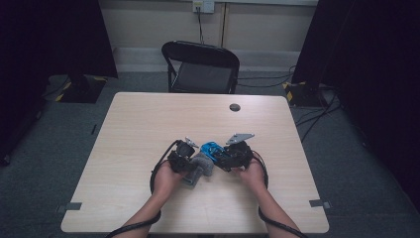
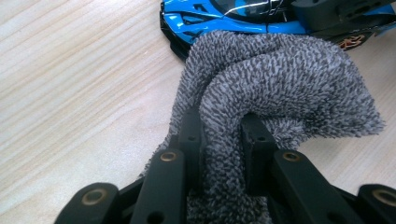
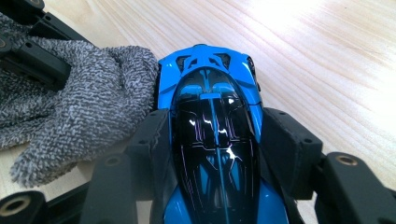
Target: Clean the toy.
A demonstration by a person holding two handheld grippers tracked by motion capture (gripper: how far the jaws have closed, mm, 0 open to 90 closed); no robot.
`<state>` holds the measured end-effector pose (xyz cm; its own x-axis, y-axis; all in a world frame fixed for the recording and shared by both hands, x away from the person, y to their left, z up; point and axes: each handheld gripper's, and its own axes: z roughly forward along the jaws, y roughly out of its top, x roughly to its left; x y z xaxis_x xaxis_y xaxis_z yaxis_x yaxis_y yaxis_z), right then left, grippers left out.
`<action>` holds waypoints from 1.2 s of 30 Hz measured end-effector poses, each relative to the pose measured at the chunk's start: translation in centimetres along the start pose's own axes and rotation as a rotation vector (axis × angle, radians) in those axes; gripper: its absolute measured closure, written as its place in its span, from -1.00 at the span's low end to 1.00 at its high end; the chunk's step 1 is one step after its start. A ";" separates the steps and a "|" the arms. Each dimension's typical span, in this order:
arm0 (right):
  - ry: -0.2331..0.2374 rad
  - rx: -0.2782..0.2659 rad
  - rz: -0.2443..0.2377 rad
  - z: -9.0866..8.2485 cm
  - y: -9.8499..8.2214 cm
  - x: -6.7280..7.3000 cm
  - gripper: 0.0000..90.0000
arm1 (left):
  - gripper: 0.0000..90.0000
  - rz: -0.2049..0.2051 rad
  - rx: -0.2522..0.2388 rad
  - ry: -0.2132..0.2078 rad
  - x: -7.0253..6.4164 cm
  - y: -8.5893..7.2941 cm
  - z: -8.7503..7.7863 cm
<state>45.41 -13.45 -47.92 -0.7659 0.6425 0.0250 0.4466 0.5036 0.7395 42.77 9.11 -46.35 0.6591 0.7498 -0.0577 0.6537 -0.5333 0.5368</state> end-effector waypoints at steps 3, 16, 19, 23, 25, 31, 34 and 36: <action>0.002 0.001 0.001 0.0 0.0 0.0 -0.04 | 0.64 0.005 0.003 0.011 0.0 0.1 -0.1; 0.001 -0.004 0.003 0.0 -0.1 0.0 -0.04 | 0.64 -0.044 -0.009 0.014 1.0 -0.3 -0.2; 0.000 -0.003 0.003 0.0 -0.1 0.0 -0.04 | 0.64 -0.046 -0.008 0.014 1.3 -0.3 -0.4; 0.000 -0.006 0.004 0.0 -0.1 0.0 -0.04 | 0.64 -0.054 -0.005 0.021 1.6 -0.4 -0.5; -0.001 -0.005 0.007 0.0 -0.1 0.0 -0.04 | 0.64 -0.056 -0.001 0.027 1.9 -0.5 -0.6; -0.001 -0.007 0.008 0.0 -0.1 0.0 -0.04 | 0.64 -0.076 -0.005 0.031 2.6 -0.7 -0.8; -0.001 -0.007 0.008 0.0 -0.1 0.0 -0.04 | 0.64 -0.082 -0.006 0.036 2.9 -0.8 -0.9; -0.003 -0.006 0.008 0.0 -0.1 0.1 -0.04 | 0.64 -0.090 -0.012 0.037 3.1 -0.8 -1.1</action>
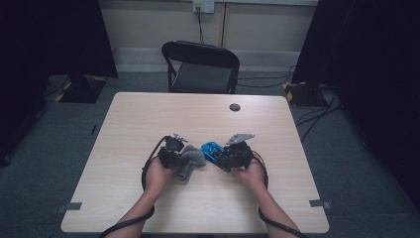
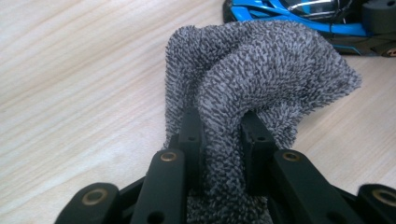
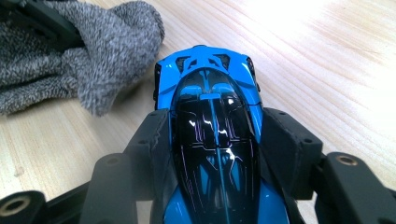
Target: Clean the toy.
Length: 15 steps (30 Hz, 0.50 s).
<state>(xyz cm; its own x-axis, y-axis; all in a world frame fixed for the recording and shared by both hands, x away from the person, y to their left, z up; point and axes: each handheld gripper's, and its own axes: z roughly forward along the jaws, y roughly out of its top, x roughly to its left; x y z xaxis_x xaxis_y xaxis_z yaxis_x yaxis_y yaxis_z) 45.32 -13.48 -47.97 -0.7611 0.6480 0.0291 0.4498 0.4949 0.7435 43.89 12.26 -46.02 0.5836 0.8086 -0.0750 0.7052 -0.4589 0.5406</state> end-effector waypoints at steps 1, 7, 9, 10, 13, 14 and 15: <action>0.000 0.000 0.000 0.0 0.0 0.0 -0.04 | 0.64 0.002 -0.002 0.002 0.1 0.0 -0.1; -0.001 0.000 0.000 0.0 0.0 0.0 -0.04 | 0.64 -0.014 -0.007 0.007 0.7 0.0 -0.7; -0.001 -0.001 0.001 0.0 0.0 0.0 -0.04 | 0.64 -0.019 -0.016 0.013 0.9 -0.1 -1.0; -0.001 -0.001 0.000 0.0 0.0 0.0 -0.04 | 0.64 -0.023 -0.020 0.014 1.0 -0.1 -1.1; 0.002 -0.004 0.000 0.0 -0.1 0.0 -0.04 | 0.64 -0.028 -0.039 0.010 1.2 -0.2 -1.7; 0.000 -0.004 0.000 0.0 -0.1 0.0 -0.04 | 0.64 -0.026 -0.043 0.010 1.2 -0.2 -1.9; 0.001 -0.005 0.000 0.0 -0.1 0.0 -0.04 | 0.64 -0.022 -0.045 0.007 1.1 -0.2 -2.1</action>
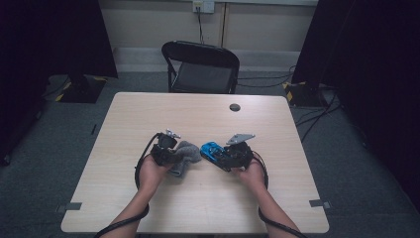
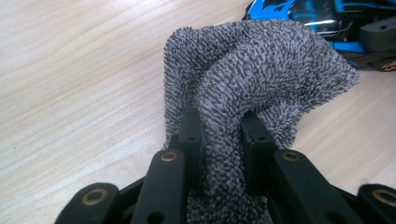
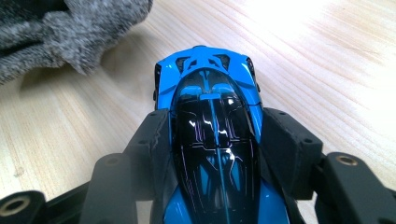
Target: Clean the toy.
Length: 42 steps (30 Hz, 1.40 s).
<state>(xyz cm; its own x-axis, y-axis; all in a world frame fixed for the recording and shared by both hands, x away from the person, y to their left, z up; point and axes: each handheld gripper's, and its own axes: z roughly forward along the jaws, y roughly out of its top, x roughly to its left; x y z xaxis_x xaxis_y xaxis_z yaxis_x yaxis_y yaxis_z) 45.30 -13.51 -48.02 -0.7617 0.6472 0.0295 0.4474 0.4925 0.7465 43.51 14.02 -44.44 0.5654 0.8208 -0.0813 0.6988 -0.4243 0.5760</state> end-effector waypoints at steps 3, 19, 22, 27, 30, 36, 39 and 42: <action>-0.002 0.005 0.002 0.0 0.1 0.0 -0.04 | 0.64 0.016 -0.013 -0.007 -0.4 0.0 -0.5; -0.001 0.005 -0.001 0.0 0.1 0.0 -0.04 | 0.64 0.178 -0.030 -0.120 -6.6 -0.8 -1.1; 0.000 0.006 -0.002 0.0 0.1 0.0 -0.04 | 0.64 0.187 -0.024 -0.152 -7.5 -1.1 -0.7; 0.000 0.011 0.000 0.0 0.2 0.0 -0.04 | 0.64 0.230 0.007 -0.180 -9.1 -1.3 0.1; 0.001 0.012 -0.001 0.0 0.2 0.0 -0.04 | 0.64 0.251 0.022 -0.200 -10.2 -1.4 0.7; 0.002 0.013 0.000 0.0 0.2 -0.1 -0.04 | 0.64 0.287 0.039 -0.226 -11.9 -1.3 1.7; 0.002 0.011 0.000 0.0 0.1 -0.1 -0.04 | 0.64 0.297 0.040 -0.244 -12.7 -1.0 2.1; 0.003 0.011 0.003 0.0 0.1 0.0 -0.04 | 0.64 0.319 0.056 -0.254 -13.4 -0.7 2.7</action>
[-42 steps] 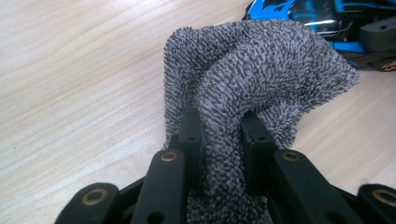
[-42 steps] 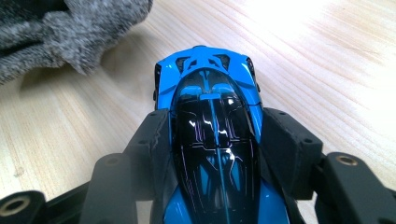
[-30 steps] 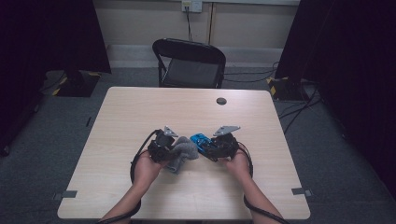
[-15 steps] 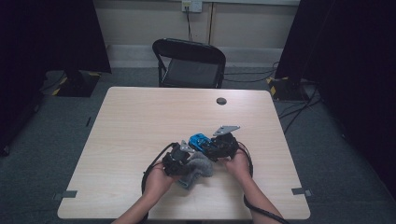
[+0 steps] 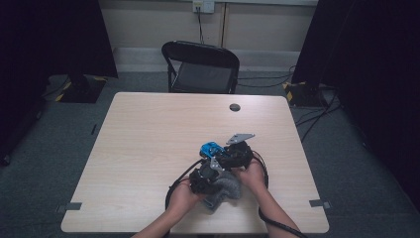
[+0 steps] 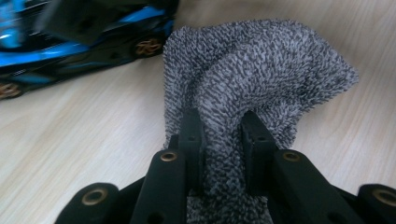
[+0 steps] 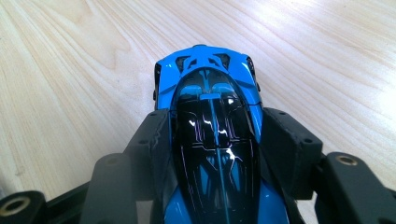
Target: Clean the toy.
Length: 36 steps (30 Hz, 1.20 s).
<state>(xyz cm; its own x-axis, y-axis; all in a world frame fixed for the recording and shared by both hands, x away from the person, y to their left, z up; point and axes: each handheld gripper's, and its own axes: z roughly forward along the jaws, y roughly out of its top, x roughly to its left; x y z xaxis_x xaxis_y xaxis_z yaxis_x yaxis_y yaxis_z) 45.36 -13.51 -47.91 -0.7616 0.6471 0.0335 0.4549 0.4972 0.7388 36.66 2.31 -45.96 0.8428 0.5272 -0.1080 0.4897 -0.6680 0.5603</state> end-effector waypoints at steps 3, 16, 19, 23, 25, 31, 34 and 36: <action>0.001 0.001 0.001 0.0 0.0 0.0 -0.04 | 0.64 -0.009 -0.001 -0.003 0.1 0.3 0.6; 0.003 -0.009 0.001 0.0 -0.1 -0.1 -0.04 | 0.63 -0.045 0.006 0.022 1.5 0.3 0.6; 0.003 -0.011 0.000 0.0 -0.2 -0.1 -0.04 | 0.63 -0.051 0.009 0.028 1.8 0.2 0.5; 0.004 -0.010 0.000 -0.1 -0.2 -0.1 -0.04 | 0.63 -0.062 0.008 0.041 2.3 0.0 0.2; 0.002 -0.011 0.000 0.0 -0.2 -0.1 -0.04 | 0.63 -0.069 0.006 0.044 2.5 -0.1 0.1; 0.002 -0.010 -0.001 0.0 -0.2 -0.1 -0.04 | 0.63 -0.098 0.008 0.058 3.6 -0.5 -0.3; 0.002 -0.008 -0.002 -0.1 -0.1 -0.1 -0.04 | 0.63 -0.107 0.009 0.068 4.0 -0.7 -0.5; 0.002 -0.010 -0.001 -0.1 -0.2 -0.1 -0.04 | 0.63 -0.117 0.009 0.076 4.4 -0.8 -0.6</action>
<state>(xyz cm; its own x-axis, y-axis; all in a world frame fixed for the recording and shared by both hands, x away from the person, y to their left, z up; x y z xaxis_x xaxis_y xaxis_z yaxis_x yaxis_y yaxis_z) 45.31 -13.65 -48.00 -0.7628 0.6458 0.0338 0.4494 0.4917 0.7458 39.79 5.49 -46.39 0.7605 0.6401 -0.1091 0.5859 -0.6040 0.5403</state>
